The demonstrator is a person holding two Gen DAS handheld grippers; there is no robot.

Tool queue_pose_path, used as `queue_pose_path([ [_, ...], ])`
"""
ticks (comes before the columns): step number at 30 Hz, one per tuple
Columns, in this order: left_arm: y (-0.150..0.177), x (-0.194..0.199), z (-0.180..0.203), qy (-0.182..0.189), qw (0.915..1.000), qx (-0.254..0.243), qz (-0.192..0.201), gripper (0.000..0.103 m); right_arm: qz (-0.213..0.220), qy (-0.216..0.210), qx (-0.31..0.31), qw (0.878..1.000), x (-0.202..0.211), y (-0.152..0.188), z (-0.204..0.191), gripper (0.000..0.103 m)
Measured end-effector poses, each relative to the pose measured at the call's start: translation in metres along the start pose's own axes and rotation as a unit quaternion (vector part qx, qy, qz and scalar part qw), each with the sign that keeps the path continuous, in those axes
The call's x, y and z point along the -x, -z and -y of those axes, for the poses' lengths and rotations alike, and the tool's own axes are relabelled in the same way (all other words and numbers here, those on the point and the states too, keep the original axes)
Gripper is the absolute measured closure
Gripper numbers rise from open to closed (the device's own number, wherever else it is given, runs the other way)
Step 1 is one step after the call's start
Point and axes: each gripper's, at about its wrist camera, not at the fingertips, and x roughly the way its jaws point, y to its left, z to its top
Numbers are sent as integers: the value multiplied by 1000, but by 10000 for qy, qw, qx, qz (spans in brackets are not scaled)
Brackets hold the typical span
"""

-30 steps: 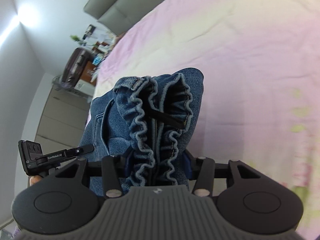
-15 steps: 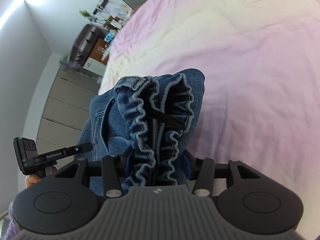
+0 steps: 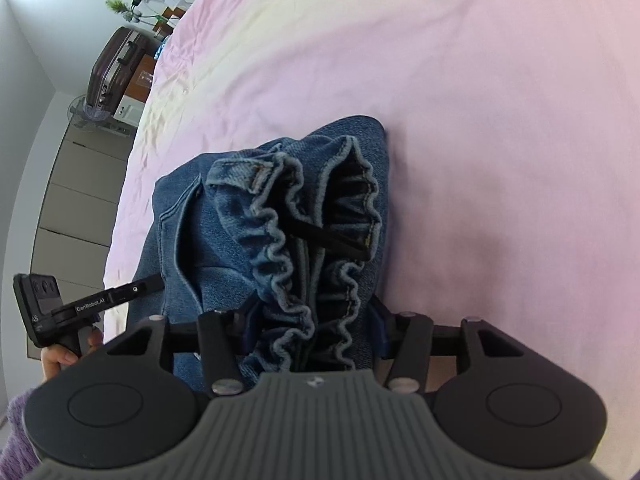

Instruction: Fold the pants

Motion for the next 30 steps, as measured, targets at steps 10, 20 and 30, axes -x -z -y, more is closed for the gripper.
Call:
queue_pose_path([
  [10,43,80,29,-604,9947,-793,256,50,763,752,1633,9807,70,34,-58,48],
  [20,125,85,73,-1413,9522,-2706,-91,36,1049,821,3068,9424,74,90,-102,77],
  [30,124,65,57,-1979,9471,-2525,-61,69,824,1492,3181,9326,42,96,-82,85],
])
